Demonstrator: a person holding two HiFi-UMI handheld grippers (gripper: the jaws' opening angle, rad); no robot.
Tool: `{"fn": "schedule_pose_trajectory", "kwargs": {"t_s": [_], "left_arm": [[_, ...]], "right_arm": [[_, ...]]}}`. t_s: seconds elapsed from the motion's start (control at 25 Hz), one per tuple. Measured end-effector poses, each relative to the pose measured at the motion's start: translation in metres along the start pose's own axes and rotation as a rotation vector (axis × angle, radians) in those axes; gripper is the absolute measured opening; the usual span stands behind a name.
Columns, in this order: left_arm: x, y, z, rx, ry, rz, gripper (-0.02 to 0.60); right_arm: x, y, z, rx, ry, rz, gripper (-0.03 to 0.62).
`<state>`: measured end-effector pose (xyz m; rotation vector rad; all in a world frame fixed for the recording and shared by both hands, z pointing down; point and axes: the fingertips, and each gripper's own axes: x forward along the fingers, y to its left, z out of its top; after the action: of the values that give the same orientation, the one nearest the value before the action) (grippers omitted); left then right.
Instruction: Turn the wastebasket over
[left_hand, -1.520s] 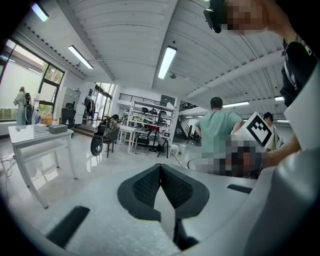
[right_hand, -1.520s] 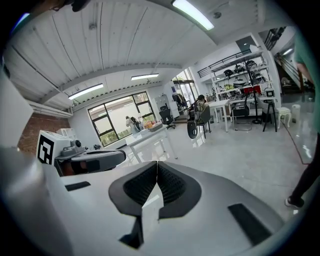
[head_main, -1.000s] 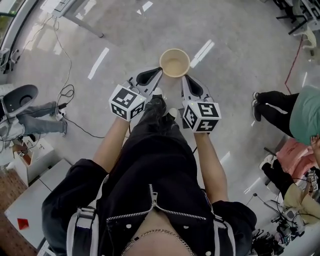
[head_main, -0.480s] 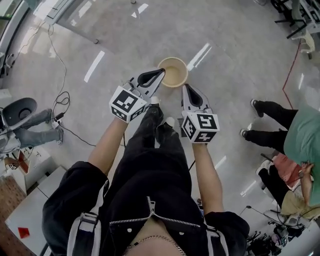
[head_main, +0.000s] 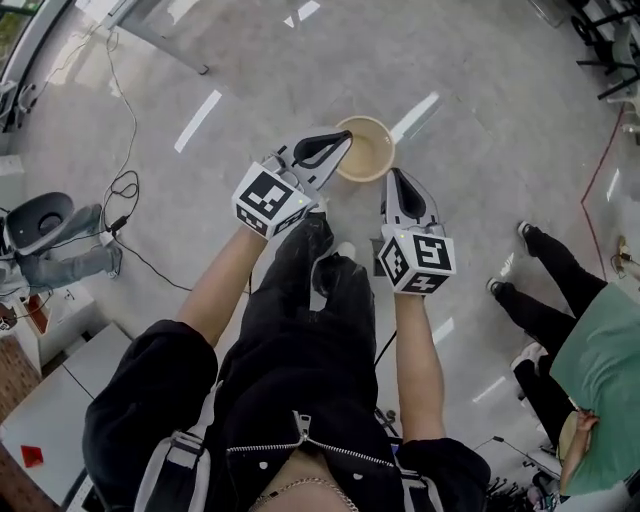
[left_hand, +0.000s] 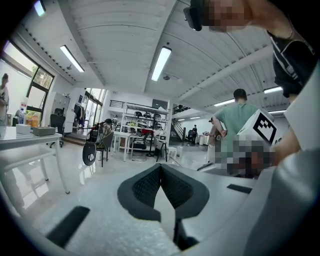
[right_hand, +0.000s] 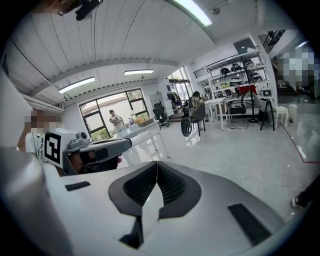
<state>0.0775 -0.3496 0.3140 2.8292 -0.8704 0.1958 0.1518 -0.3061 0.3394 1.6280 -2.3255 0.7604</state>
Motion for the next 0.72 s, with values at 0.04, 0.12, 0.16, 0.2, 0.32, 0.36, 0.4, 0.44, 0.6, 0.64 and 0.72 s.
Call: {"fn": "schedule_pose_trajectory", "kwargs": {"t_s": [0.04, 0.12, 0.16, 0.2, 0.32, 0.36, 0.4, 0.44, 0.6, 0.64, 0.72], "left_arm": [[0.002, 0.004, -0.008, 0.001, -0.001, 0.001, 0.003], [0.008, 0.012, -0.024, 0.005, -0.001, 0.004, 0.003], [0.01, 0.014, -0.032, 0.008, -0.001, 0.004, 0.005], [0.012, 0.017, -0.039, 0.011, -0.003, 0.005, 0.003], [0.018, 0.025, -0.061, 0.017, -0.013, 0.014, 0.004], [0.02, 0.028, -0.069, 0.015, -0.017, 0.018, 0.005], [0.022, 0.031, -0.079, 0.014, -0.021, 0.023, 0.003], [0.023, 0.035, -0.088, 0.014, -0.024, 0.026, 0.003], [0.031, 0.042, -0.133, 0.017, -0.032, 0.021, 0.003], [0.035, 0.044, -0.146, 0.02, -0.032, 0.022, 0.004], [0.043, 0.048, -0.17, 0.028, -0.029, 0.024, 0.004]], "right_arm": [[0.006, -0.003, -0.007, 0.003, -0.001, -0.001, 0.011], [0.018, -0.009, -0.022, 0.01, -0.005, -0.009, 0.011], [0.022, -0.014, -0.029, 0.015, -0.007, -0.014, 0.011], [0.026, -0.018, -0.035, 0.02, -0.009, -0.018, 0.011], [0.037, -0.034, -0.053, 0.014, -0.018, -0.026, 0.011], [0.041, -0.038, -0.059, 0.007, -0.02, -0.028, 0.011], [0.045, -0.042, -0.065, 0.0, -0.023, -0.029, 0.011], [0.049, -0.045, -0.072, -0.006, -0.026, -0.028, 0.011], [0.065, -0.056, -0.107, -0.035, -0.033, -0.015, 0.011], [0.07, -0.06, -0.117, -0.041, -0.034, -0.013, 0.011], [0.08, -0.071, -0.134, -0.051, -0.039, -0.012, 0.011]]}}
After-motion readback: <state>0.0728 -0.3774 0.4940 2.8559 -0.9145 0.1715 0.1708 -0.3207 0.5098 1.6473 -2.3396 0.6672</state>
